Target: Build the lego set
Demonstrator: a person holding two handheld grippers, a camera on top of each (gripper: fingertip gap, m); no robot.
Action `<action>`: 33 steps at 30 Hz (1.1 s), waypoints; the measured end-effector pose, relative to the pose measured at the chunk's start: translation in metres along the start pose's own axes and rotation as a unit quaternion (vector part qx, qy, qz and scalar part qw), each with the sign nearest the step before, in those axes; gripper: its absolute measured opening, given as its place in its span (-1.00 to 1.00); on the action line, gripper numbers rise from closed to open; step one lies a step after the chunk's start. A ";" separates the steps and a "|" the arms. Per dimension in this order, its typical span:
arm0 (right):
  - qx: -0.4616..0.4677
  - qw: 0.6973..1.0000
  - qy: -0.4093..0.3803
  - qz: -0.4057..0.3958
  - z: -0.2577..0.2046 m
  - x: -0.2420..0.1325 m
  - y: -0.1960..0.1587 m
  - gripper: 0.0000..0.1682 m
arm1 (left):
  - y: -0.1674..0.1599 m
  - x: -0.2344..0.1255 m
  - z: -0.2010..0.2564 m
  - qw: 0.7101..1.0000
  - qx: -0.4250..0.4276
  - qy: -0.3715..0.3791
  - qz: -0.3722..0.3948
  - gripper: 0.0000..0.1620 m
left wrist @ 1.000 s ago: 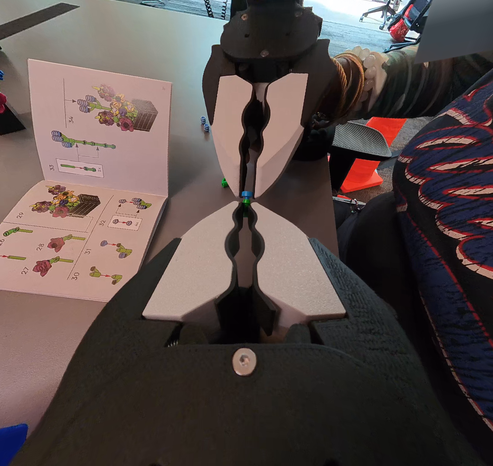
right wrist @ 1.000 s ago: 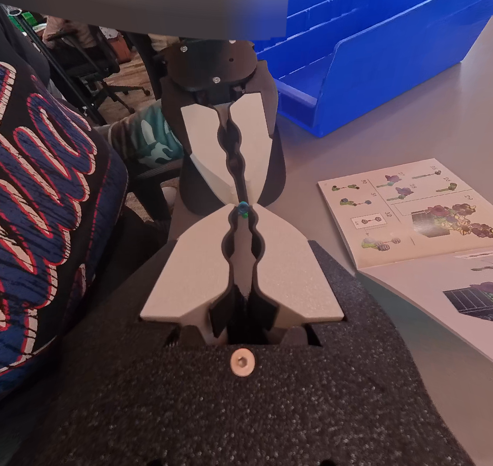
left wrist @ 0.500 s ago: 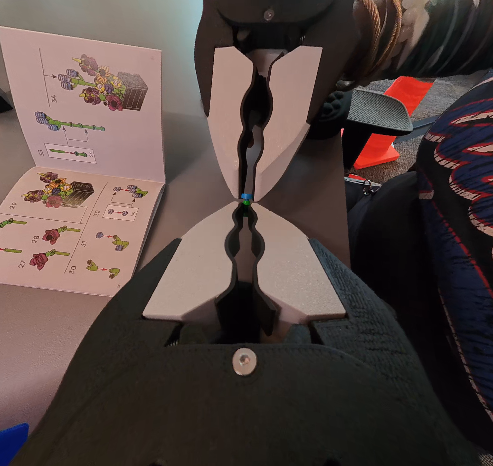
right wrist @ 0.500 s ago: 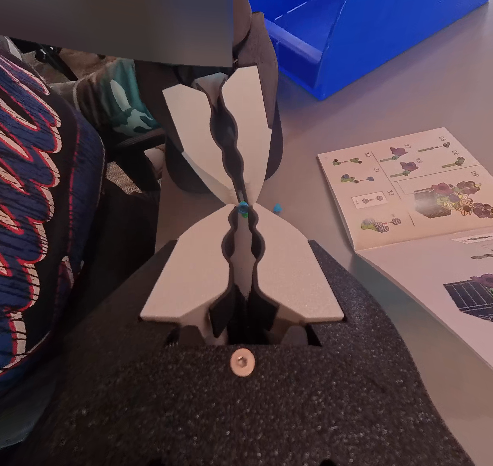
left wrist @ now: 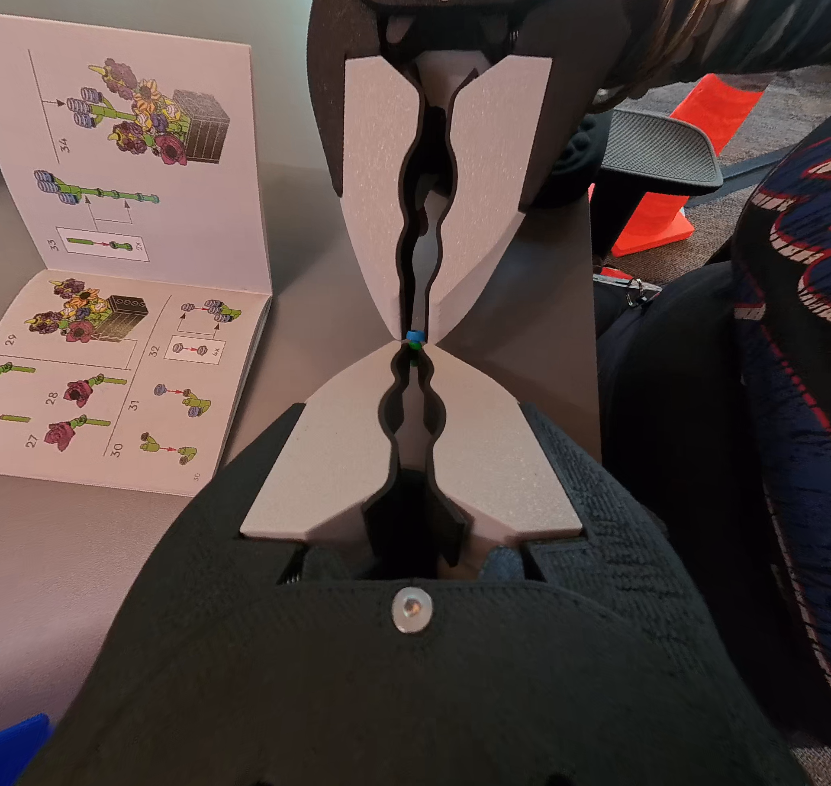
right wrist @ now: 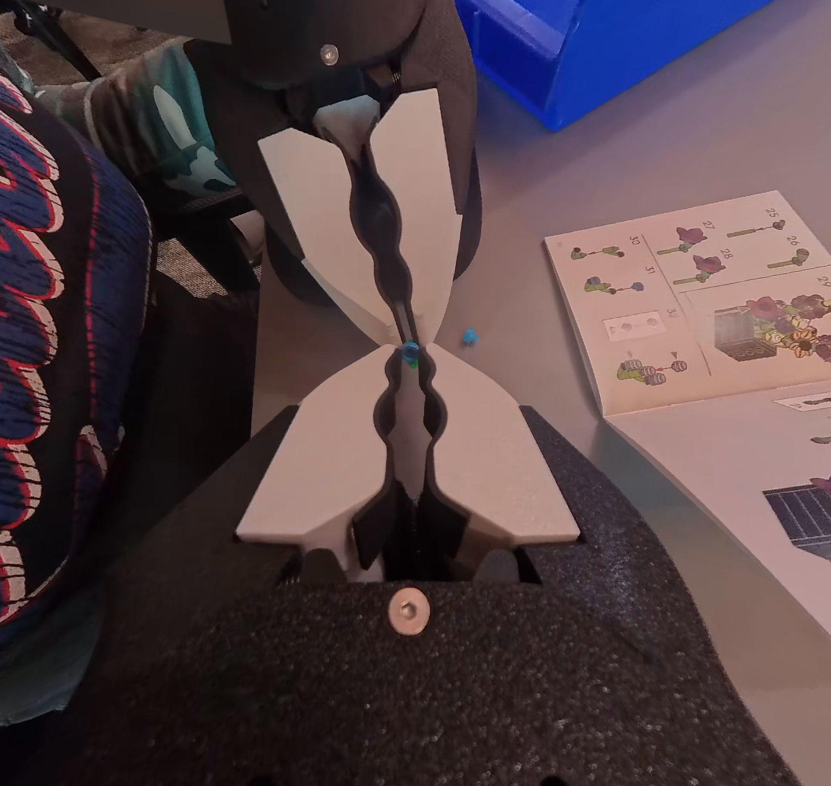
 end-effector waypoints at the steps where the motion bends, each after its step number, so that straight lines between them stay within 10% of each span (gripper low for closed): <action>1: 0.001 1.000 0.002 0.000 0.000 0.000 -0.001 -0.92 | 0.000 0.000 0.000 1.000 0.002 0.000 -0.002 -0.97; 33: 0.106 0.967 0.092 0.212 0.005 -0.025 0.015 -0.91 | 0.011 -0.015 -0.009 0.995 -0.050 -0.011 0.085 -0.80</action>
Point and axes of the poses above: each gripper's, where its closed fingertips meet, x out along the fingers, y out of its top, z = x × y across the jaws, the point moved 4 cm from there along -x, back along the fingers, and after that the axes turned 6 degrees about x, right-handed, at the moved point
